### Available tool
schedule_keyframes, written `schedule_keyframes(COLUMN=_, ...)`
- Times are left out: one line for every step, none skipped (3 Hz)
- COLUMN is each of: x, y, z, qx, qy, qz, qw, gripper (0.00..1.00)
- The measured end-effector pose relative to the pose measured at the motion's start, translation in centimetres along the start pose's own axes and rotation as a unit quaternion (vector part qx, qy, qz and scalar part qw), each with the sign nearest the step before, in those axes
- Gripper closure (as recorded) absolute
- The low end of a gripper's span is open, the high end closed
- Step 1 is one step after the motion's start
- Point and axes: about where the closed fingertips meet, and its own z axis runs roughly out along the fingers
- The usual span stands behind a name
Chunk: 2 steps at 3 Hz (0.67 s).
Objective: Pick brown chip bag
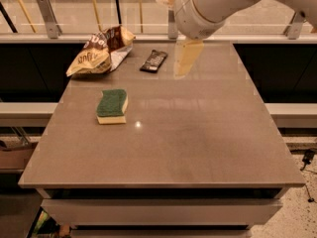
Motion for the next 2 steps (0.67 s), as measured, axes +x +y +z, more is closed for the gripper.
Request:
schedule_keyframes(x=0.6, y=-1.9, z=2.0, qx=0.005, qy=-0.007, qz=-0.012, qw=0.9999, gripper=0.0)
schedule_keyframes(x=1.3, y=-3.7, z=4.2, qx=0.005, qy=-0.015, qz=-0.021, qw=0.9996, gripper=0.0)
